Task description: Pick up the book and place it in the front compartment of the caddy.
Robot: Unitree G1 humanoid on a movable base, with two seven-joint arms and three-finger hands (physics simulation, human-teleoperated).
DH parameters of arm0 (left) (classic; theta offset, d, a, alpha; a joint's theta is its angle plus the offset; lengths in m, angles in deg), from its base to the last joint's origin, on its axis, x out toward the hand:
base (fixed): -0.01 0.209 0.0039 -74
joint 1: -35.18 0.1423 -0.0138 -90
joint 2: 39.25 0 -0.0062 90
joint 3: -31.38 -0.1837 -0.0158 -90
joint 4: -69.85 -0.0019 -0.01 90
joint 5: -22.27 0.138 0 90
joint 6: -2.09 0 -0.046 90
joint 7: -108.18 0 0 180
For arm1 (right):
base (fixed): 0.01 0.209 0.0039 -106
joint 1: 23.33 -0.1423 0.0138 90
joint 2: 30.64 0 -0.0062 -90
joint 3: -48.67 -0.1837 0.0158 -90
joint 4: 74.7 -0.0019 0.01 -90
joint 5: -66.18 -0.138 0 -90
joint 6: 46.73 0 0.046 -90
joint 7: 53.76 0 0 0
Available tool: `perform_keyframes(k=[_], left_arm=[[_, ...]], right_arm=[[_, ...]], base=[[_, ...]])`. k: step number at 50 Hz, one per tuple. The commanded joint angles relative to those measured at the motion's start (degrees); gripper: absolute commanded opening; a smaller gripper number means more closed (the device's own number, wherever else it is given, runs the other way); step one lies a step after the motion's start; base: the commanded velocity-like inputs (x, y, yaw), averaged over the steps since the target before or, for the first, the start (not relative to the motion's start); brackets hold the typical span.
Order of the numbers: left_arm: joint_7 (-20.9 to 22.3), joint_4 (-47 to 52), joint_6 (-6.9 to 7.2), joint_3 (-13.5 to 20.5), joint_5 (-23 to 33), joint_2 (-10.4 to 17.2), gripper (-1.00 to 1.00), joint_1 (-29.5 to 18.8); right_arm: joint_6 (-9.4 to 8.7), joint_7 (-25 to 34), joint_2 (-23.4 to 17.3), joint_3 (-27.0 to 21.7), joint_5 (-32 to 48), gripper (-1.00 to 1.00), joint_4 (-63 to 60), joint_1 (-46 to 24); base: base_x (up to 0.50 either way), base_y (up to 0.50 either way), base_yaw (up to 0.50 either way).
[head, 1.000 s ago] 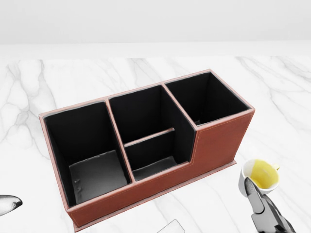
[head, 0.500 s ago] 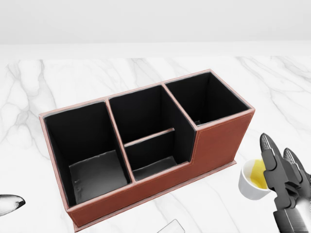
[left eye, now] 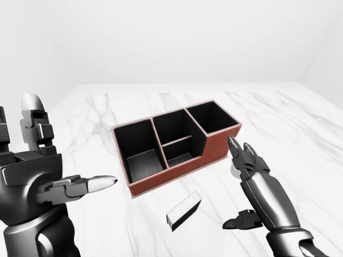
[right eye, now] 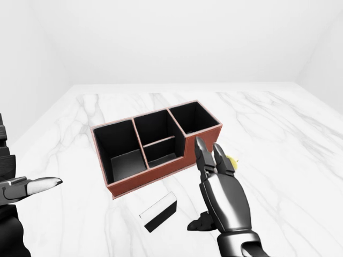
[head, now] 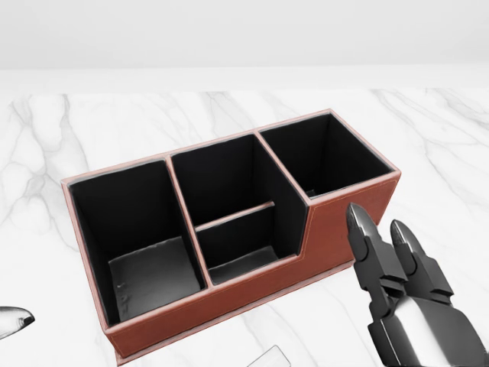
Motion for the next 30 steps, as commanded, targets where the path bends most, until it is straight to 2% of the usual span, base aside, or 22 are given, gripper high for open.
perform_keyframes(k=[1,7,11,15,16,18,30], left_arm=[[-0.71,-5.03,0.00,-2.64,4.68,-0.41,1.00,-0.93],[-0.87,-5.12,0.00,-2.60,4.59,-0.27,1.00,-1.13],[-0.87,-5.20,0.00,-2.67,4.63,-0.22,1.00,-1.15],[-0.77,-5.50,0.00,-2.65,4.67,-0.22,1.00,-1.16],[-0.84,-5.32,0.00,-2.69,4.72,-0.22,1.00,-1.11],[-0.82,-5.22,0.00,-2.75,4.74,-0.28,1.00,-1.02],[-0.82,-4.99,0.00,-2.61,4.72,-0.28,1.00,-0.98]], right_arm=[[0.00,0.00,-6.02,14.13,8.28,1.00,0.00,1.10],[0.00,0.00,-15.82,21.53,12.04,1.00,0.00,-1.52],[0.00,0.00,-20.50,23.00,12.60,1.00,0.00,-4.57],[-2.35,0.00,-22.83,24.01,13.02,1.00,0.00,-6.27],[-2.36,0.00,-24.19,23.58,12.89,1.00,0.00,-6.97],[-3.19,0.00,-24.80,23.40,12.56,1.00,0.59,-7.19],[-2.60,0.00,-24.75,19.95,10.22,1.00,4.34,-10.05]], base=[[0.00,0.00,0.00],[0.00,0.00,0.00],[0.00,0.00,0.00],[0.00,0.00,0.00],[0.00,0.00,0.00],[0.00,0.00,0.00],[0.00,0.00,0.00]])
